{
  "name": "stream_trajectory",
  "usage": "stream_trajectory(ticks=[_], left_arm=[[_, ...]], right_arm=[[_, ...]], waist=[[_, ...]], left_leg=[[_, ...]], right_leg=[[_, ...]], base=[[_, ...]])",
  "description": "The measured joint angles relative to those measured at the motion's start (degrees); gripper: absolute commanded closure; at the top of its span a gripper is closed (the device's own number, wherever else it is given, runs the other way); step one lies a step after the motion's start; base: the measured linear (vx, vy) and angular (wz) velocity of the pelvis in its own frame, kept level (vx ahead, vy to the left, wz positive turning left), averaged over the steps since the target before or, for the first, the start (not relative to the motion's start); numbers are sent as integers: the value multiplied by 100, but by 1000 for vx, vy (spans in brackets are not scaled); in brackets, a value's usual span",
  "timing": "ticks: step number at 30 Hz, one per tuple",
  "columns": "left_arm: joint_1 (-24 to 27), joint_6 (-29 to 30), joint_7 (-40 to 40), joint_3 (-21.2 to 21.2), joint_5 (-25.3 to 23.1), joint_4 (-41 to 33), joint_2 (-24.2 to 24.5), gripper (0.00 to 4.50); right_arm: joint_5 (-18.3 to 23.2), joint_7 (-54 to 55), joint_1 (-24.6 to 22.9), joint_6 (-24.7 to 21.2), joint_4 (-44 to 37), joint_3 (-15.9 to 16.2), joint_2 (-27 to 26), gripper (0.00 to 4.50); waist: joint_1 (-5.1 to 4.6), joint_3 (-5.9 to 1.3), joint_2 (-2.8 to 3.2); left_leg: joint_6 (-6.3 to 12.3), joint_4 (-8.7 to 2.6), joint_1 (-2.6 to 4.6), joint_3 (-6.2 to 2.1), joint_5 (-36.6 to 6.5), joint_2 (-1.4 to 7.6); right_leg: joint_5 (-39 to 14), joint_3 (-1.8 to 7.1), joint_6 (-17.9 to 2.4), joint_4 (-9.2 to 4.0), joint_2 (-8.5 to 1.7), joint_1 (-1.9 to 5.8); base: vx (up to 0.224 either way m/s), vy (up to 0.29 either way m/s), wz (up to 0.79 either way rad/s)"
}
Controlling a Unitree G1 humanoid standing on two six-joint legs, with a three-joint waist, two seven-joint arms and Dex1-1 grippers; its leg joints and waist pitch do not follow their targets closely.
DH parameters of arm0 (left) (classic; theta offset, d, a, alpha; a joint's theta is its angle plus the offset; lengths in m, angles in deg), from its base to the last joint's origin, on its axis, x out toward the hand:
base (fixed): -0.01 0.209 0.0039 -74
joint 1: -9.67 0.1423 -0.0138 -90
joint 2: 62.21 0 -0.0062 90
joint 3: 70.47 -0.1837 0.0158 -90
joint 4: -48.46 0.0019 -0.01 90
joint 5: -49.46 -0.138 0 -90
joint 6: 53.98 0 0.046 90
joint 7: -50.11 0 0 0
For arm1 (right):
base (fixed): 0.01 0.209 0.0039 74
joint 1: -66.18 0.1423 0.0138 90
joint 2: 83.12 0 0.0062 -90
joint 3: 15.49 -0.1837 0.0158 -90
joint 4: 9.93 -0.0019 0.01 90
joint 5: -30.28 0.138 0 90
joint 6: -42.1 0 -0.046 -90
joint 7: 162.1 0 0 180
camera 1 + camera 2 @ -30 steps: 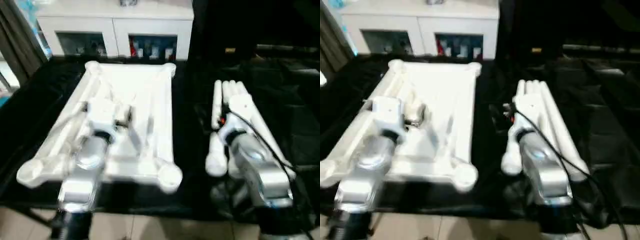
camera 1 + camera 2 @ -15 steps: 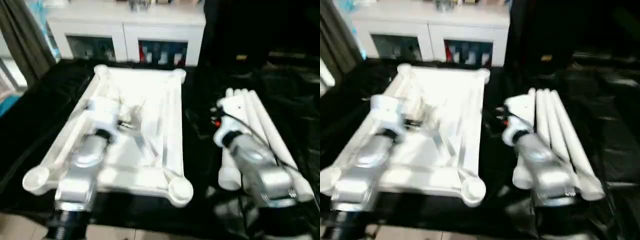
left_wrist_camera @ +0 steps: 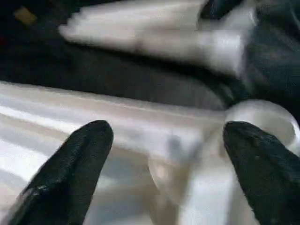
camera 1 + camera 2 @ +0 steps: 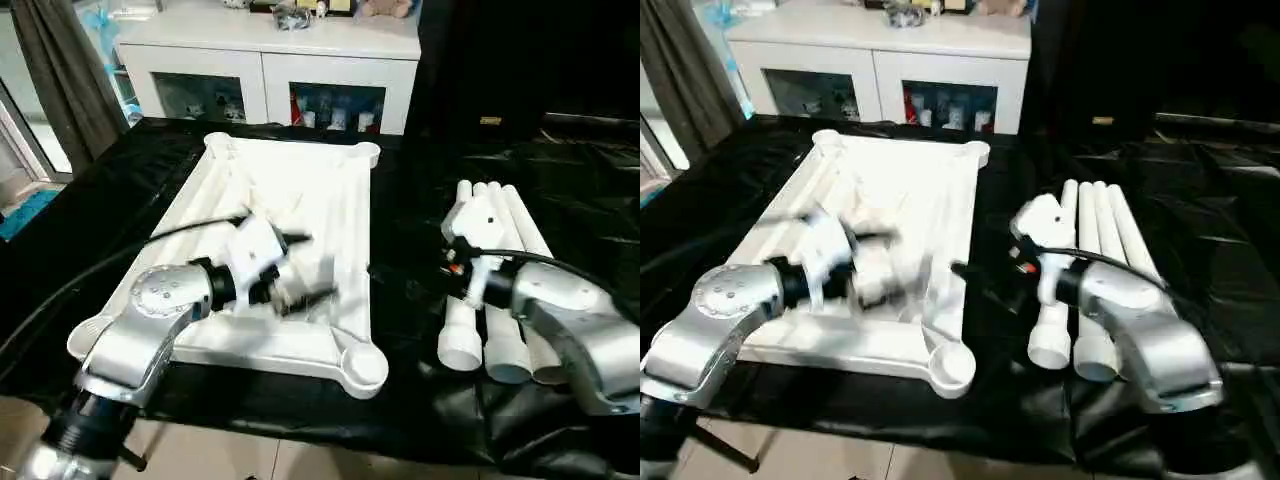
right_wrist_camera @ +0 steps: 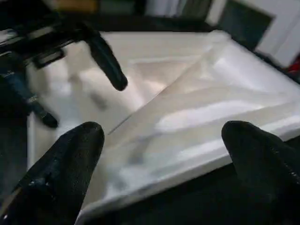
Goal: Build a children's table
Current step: Move to table, then move table base
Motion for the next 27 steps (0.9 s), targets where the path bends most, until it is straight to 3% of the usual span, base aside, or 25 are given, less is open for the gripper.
stream_trajectory(ticks=[8, 11, 13, 22, 27], left_arm=[[-365, 253, -778, -116, 227, 600, 26, 113], [-554, 203, -1064, -133, 279, 996, 18, 121], [-645, 155, -1159, -137, 259, 1173, 15, 155], [-966, 11, -1487, -302, -2, 1913, 23, 230], [-1042, -380, -1569, -459, -356, 2245, 73, 263]], right_arm=[[3, -278, -9, 7, -2, 141, 102, 0], [7, -392, -67, 5, -45, 227, 179, 0], [6, -425, -116, -4, -53, 264, 202, 0], [202, -717, -242, -309, -287, 296, 393, 0], [257, -808, -248, -310, -416, 298, 498, 0]], waist=[[9, 0, 7], [19, 0, 6], [22, 0, 7], [21, 0, 7], [18, 0, 7]], left_leg=[[7, -49, -25, 17, 75, 15], [8, -55, -37, 22, 76, 17], [8, -57, -37, 28, 75, 17], [8, -63, -34, 39, 75, 24], [8, -71, -34, 44, 76, 25]], right_leg=[[1, -11, -1, -3, 2, -49], [0, -11, -2, -7, 2, -62], [0, -8, -3, -10, 2, -65], [0, -5, -3, -12, 2, -66], [0, -5, -3, -23, 2, -65]], base=[[0, 0, 0], [0, 0, 0], [0, 0, 0], [0, 0, 0], [0, 0, 0]])
